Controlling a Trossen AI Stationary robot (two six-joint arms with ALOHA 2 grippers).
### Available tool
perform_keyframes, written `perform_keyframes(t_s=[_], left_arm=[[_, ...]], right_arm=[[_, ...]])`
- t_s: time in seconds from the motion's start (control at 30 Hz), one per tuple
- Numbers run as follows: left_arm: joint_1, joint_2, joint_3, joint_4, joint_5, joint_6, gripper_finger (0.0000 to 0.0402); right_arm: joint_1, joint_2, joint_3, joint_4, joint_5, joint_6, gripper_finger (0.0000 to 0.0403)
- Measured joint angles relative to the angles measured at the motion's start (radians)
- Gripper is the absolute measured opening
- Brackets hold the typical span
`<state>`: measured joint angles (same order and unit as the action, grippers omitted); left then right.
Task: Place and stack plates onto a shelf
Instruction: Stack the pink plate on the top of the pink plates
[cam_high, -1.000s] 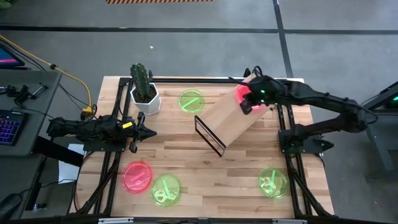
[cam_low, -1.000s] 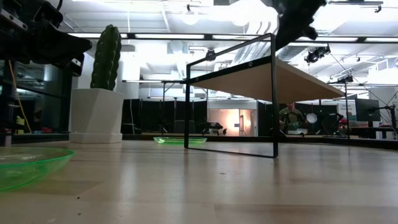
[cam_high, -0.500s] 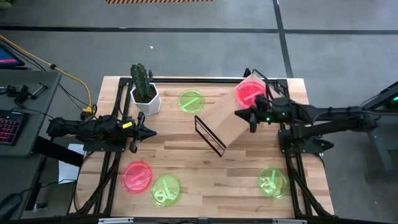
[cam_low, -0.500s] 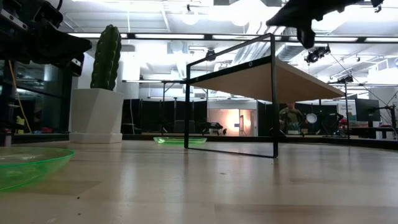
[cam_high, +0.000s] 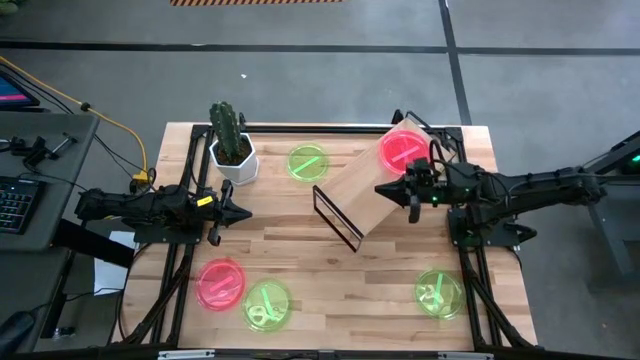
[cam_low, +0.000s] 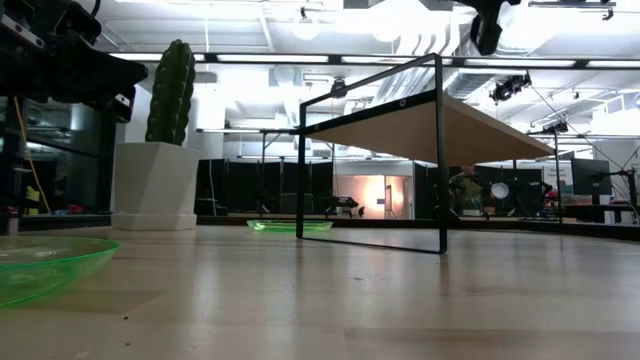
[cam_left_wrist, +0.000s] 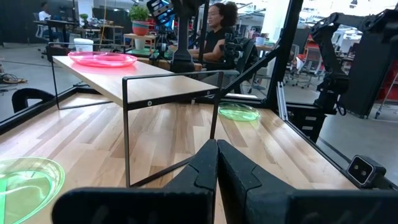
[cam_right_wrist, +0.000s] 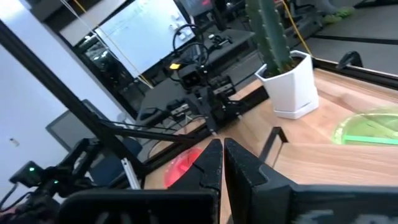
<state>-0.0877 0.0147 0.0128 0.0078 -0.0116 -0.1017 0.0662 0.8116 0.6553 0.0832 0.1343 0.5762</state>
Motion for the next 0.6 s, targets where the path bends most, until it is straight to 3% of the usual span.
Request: perform_keyframes(t_s=[0.47, 0.6], left_arm=[[0.000, 0.000, 0.000, 0.029, 0.000, -0.002, 0.0001], [0.000, 0.000, 0.000, 0.140, 0.000, -0.112, 0.0001]], right_arm=[[0.068, 0.000, 0.000, 0.183, 0.000, -0.026, 0.0000], [0.078, 0.000, 0.000, 0.201, 0.000, -0.027, 0.0000]])
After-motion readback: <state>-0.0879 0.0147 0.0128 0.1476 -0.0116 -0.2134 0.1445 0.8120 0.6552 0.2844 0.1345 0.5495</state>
